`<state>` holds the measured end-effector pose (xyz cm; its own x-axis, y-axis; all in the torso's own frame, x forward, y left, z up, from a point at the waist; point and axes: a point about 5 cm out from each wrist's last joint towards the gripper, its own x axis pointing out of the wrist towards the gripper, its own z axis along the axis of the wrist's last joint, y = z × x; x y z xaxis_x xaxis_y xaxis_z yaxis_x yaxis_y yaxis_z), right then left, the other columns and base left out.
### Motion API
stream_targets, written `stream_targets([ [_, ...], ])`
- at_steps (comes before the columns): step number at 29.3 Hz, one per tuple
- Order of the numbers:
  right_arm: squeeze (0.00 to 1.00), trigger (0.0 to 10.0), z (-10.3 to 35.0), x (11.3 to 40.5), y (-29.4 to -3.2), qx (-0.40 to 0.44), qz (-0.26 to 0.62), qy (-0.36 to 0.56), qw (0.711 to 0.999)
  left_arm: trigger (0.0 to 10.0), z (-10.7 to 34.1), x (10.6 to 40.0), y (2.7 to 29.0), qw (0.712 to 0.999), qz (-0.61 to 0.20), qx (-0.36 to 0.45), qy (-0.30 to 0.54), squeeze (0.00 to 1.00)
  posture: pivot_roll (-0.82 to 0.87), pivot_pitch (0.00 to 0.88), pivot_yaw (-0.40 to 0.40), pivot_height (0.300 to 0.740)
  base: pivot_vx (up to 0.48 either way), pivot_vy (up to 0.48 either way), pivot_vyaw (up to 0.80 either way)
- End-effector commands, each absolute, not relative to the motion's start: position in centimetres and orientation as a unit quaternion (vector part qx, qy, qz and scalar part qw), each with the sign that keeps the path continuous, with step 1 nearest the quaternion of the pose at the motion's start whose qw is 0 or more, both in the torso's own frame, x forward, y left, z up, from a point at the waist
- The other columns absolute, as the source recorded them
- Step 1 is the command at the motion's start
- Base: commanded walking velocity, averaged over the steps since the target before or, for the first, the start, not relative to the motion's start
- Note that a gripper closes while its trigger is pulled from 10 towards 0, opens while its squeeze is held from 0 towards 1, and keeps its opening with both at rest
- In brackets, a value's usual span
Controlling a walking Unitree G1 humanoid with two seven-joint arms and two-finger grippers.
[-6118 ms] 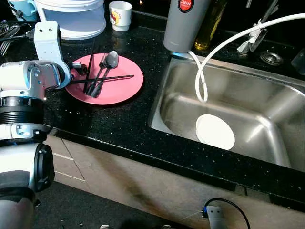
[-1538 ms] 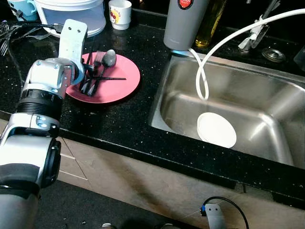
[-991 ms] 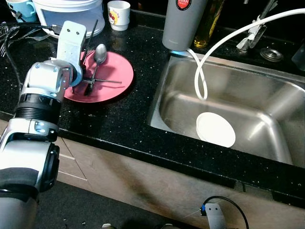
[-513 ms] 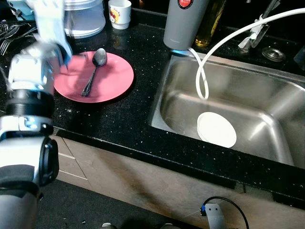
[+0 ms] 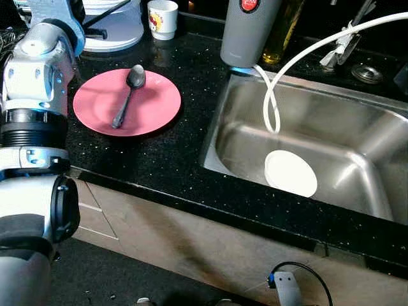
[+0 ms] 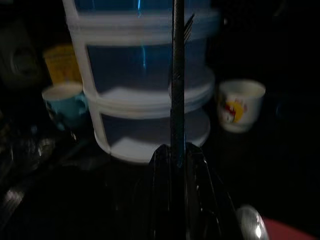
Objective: Kitchen organization
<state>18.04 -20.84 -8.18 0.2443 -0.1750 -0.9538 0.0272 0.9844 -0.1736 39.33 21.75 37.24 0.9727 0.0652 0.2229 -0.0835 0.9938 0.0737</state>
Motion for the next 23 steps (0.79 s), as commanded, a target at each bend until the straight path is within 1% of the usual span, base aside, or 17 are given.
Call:
stream_targets([
  [1,0.0,10.0,-8.4,17.5,-21.0,-0.059,-0.066,0.617,0.782,3.3,34.2,40.2,21.1,0.998,0.022,0.036,-0.049,0.0,0.09,0.165,-0.028,0.74,0.0,0.0,0.0],
  [3,0.0,10.0,-8.4,17.5,-21.0,-0.059,-0.065,0.617,0.782,4.0,32.2,40.6,20.7,1.0,0.005,0.03,0.001,0.0,0.09,0.167,-0.028,0.74,0.0,0.0,0.0],
  [5,0.0,10.0,-8.4,17.5,-21.0,-0.059,-0.065,0.617,0.782,4.1,29.8,40.8,20.1,0.998,-0.012,0.018,0.056,0.0,0.08,0.171,-0.028,0.74,0.0,0.0,0.0],
  [6,0.0,10.0,-8.4,17.5,-21.0,-0.059,-0.065,0.617,0.782,4.1,29.8,40.8,20.1,0.998,-0.012,0.018,0.056,0.0,0.08,0.171,-0.028,0.74,0.0,0.0,0.0],
  [8,0.0,10.0,-8.4,17.5,-20.9,-0.058,-0.065,0.617,0.782,4.4,27.5,40.9,19.4,0.994,-0.033,-0.002,0.103,0.0,0.08,0.174,-0.027,0.74,0.0,0.0,0.0],
  [12,0.0,10.0,-8.4,17.5,-20.9,-0.057,-0.066,0.617,0.782,4.4,27.4,41.0,19.2,0.994,-0.041,-0.004,0.105,0.0,0.08,0.175,-0.027,0.74,0.0,0.0,0.0],
  [17,0.0,10.0,-8.4,17.5,-21.0,-0.058,-0.066,0.617,0.782,4.6,29.3,41.1,17.9,0.994,-0.088,-0.008,0.062,0.0,0.08,0.177,-0.026,0.74,0.0,0.0,0.0],
  [18,0.0,10.0,-8.4,17.5,-21.0,-0.058,-0.065,0.618,0.782,4.8,29.7,41.0,17.6,0.993,-0.102,-0.009,0.053,0.0,0.08,0.177,-0.026,0.74,0.0,0.0,0.0],
  [21,0.0,10.0,-8.4,17.5,-21.0,-0.058,-0.065,0.618,0.782,4.8,29.7,41.0,17.6,0.993,-0.102,-0.009,0.053,0.0,0.08,0.177,-0.026,0.74,0.0,0.0,0.0],
  [22,0.0,10.0,-8.4,17.5,-21.0,-0.059,-0.065,0.618,0.782,5.6,30.2,40.9,17.0,0.991,-0.123,-0.015,0.046,0.0,0.08,0.177,-0.026,0.74,0.0,0.0,0.0],
  [23,0.0,10.0,-8.4,17.5,-21.0,-0.059,-0.064,0.618,0.782,8.4,30.6,40.6,16.4,0.987,-0.153,-0.023,0.042,0.0,0.08,0.179,-0.025,0.74,0.0,0.0,0.0],
])
